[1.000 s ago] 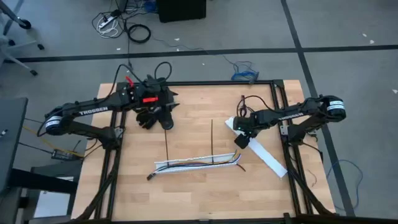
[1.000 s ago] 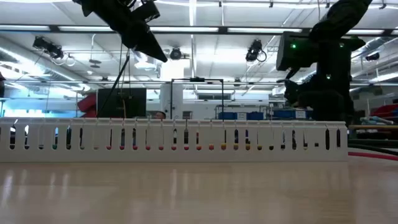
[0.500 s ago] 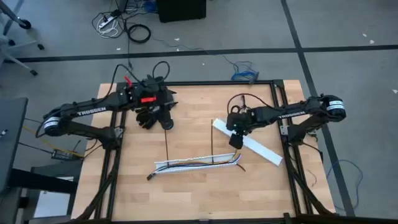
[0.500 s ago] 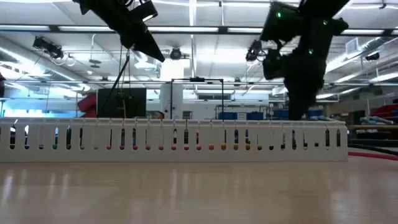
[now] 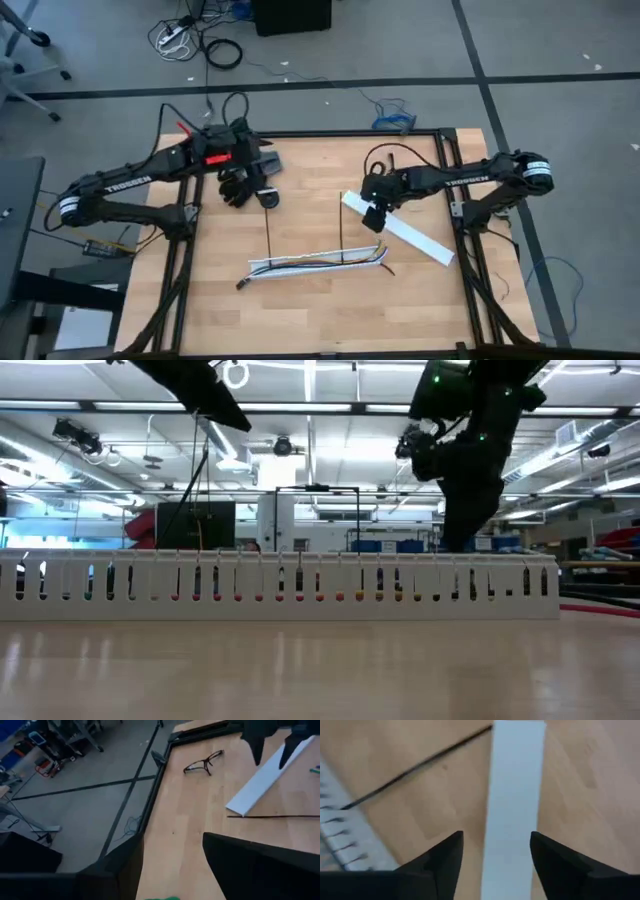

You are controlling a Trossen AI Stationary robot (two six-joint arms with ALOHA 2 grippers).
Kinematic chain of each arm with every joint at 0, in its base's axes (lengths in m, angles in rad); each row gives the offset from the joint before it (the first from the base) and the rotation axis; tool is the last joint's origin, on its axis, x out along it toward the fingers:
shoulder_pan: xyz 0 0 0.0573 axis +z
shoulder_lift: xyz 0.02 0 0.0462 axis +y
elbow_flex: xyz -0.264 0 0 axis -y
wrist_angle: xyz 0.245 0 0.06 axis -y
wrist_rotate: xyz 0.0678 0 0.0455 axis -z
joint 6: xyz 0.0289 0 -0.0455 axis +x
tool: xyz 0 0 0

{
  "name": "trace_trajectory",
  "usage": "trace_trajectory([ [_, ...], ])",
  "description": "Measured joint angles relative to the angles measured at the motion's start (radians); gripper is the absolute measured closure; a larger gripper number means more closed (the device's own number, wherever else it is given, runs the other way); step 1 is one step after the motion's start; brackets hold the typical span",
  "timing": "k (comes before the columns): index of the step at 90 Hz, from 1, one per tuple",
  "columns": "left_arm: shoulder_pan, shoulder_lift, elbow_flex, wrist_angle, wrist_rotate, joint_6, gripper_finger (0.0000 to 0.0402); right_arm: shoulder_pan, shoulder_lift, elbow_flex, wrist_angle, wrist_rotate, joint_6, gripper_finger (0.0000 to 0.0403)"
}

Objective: Ziptie cables
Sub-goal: Close the white cable duct cover

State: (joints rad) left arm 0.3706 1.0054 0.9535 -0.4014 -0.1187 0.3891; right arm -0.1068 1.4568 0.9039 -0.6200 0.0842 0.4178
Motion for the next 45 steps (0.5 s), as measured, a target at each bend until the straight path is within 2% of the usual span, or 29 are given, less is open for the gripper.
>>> trace_trajectory([
  [20,0.000,0.002,0.000,-0.028,0.000,-0.001,0.0204,-0.007,0.160,0.005,0.080,-0.026,-0.034,0.0120],
  [45,0.001,0.002,0.000,-0.015,0.000,-0.001,0.0204,-0.007,0.187,0.063,0.072,-0.009,-0.082,0.0122],
])
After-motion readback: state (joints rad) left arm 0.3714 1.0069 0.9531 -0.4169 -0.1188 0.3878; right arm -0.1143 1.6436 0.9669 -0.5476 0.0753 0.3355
